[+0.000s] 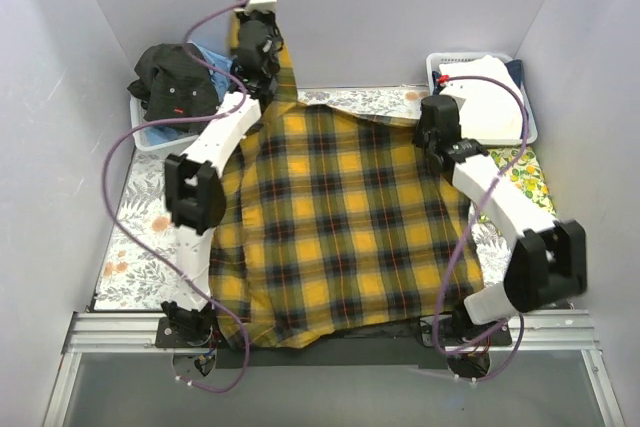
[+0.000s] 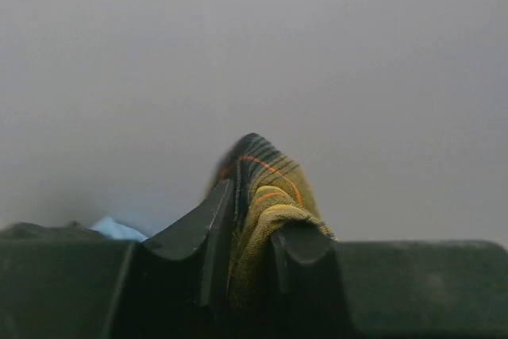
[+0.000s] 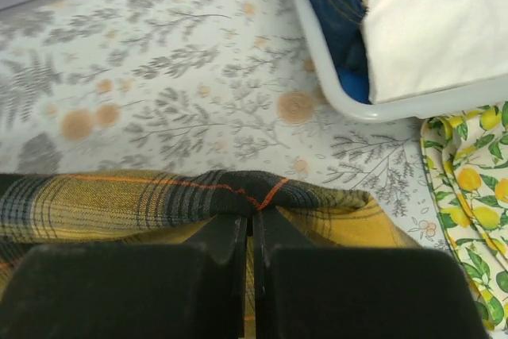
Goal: Fold and stack the long sleeve shirts
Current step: Flatten the shirt out
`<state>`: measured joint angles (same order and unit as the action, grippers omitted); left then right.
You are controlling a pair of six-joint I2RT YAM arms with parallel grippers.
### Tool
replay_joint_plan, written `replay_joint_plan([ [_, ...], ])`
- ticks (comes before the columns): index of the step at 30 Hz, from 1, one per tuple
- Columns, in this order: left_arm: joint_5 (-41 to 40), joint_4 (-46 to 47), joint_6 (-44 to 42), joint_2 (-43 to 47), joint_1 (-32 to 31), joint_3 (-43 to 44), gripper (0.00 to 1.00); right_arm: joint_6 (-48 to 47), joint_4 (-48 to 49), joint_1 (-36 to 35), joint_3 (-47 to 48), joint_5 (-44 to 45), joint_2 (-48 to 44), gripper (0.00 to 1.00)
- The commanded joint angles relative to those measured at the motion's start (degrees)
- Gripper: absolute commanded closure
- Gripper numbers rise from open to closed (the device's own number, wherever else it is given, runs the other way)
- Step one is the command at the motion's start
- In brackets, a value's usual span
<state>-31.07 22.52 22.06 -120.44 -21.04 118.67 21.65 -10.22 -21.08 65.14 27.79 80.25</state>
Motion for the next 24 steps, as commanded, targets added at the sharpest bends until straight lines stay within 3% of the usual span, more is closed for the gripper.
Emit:
replay_joint_plan([
  [1,-0.1,1.1,5.3,-10.7,1.6,16.3,0.72,3.1,3.3,7.0,13.2,3.7,10.5,0.99],
  [2,-1.1,0.9,5.8,-14.5,1.7,17.6,0.46,2.8,3.0,7.9,15.3,2.5,12.6,0.99],
  [4,-1.6,2.6,5.7,-15.7,2.3,17.5,0.39,3.1,1.3,9.8,20.2,1.0,17.8,0.96],
  [5,-2.6,3.2,6.5,-15.5,2.9,15.2,0.37,2.5,1.3,10.2,21.7,-0.2,19.1,0.87],
  [6,-3.4,3.1,7.3,-14.7,3.5,14.4,0.28,2.4,0.3,10.7,23.0,-1.1,21.2,0.63],
  [7,-4.2,3.1,8.1,-13.9,3.9,13.8,0.19,2.3,0.0,10.7,24.5,-1.8,21.9,0.49],
  [9,-4.0,3.1,10.8,-10.5,5.6,10.5,0.17,1.3,-0.4,10.9,27.8,-2.7,23.1,0.28],
  [12,-1.6,2.9,13.6,-5.9,7.4,4.8,0.11,0.0,-1.2,10.9,31.2,-3.8,23.5,0.11],
  [17,6.2,-2.2,13.7,4.8,7.6,-1.2,0.05,-1.7,-2.5,10.1,31.7,-9.3,21.5,0.03],
  [19,5.8,-9.2,11.8,6.4,7.7,0.2,0.02,-2.4,-3.5,9.0,30.8,-10.0,20.3,0.03],
  [24,4.2,-11.6,8.5,9.3,8.5,-7.0,0.02,-1.9,-3.8,7.3,23.1,-14.3,16.4,0.05],
])
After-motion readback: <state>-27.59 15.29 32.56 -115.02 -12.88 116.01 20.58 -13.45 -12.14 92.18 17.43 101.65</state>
